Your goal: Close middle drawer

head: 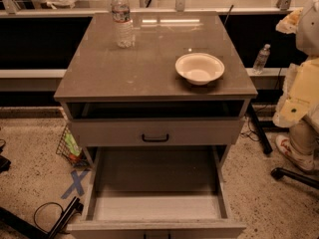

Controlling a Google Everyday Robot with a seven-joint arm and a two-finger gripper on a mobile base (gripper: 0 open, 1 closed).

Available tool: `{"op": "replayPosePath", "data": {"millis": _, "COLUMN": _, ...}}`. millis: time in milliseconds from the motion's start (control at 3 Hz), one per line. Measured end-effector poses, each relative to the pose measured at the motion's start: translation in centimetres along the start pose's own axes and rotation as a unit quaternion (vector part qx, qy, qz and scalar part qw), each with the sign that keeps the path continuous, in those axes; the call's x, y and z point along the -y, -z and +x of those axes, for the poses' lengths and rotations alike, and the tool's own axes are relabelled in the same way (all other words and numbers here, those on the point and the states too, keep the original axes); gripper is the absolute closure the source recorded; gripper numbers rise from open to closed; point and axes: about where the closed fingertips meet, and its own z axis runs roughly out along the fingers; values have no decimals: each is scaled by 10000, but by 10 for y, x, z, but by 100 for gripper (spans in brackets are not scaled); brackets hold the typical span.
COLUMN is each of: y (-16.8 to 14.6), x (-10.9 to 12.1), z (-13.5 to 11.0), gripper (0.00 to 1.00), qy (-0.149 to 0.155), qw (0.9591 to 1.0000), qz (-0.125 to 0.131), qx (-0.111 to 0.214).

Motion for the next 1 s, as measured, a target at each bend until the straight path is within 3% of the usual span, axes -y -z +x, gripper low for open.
{"op": "replayPosePath", "data": {"millis": 667, "y": -9, "x": -5, "z": 7, "gripper": 0, "qy": -44, "qw": 9999, "qz": 49, "qx": 117}}
{"op": "replayPosePath", "data": {"millis": 1000, "y": -40, "x": -38, "z": 41, "gripper": 0, "qy": -210, "qw": 9981, "qz": 94, "qx": 572}}
